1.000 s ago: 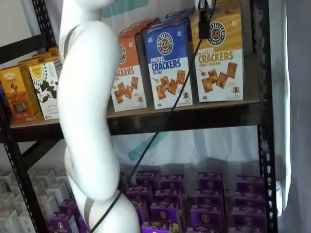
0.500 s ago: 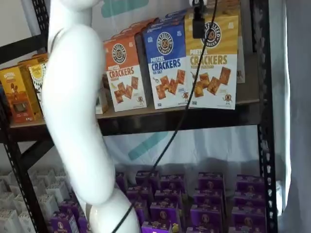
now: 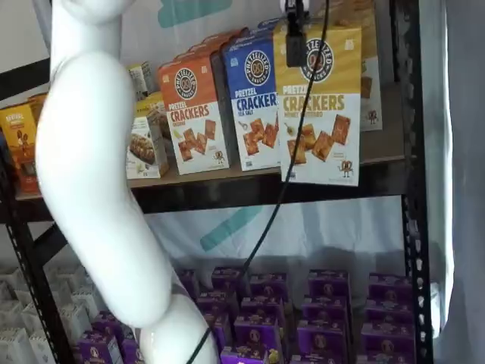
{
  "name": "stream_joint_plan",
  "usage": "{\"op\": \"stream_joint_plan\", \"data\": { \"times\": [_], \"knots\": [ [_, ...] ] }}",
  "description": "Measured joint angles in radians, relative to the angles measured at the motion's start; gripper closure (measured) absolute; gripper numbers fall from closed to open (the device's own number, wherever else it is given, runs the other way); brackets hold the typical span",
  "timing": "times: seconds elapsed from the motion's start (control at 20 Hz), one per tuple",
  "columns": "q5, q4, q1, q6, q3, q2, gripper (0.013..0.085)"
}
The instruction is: Retrieve the yellow and white box located on the top shelf, the sixth one from the left
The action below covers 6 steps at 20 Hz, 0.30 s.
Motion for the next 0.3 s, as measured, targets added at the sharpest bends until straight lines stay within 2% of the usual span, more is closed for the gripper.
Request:
{"op": "stream_joint_plan", "data": {
  "times": [0.3],
  "knots": [
    [-0.030,-0.032,0.021,0.000,0.099,-0.076,0.0330]
  ]
}}
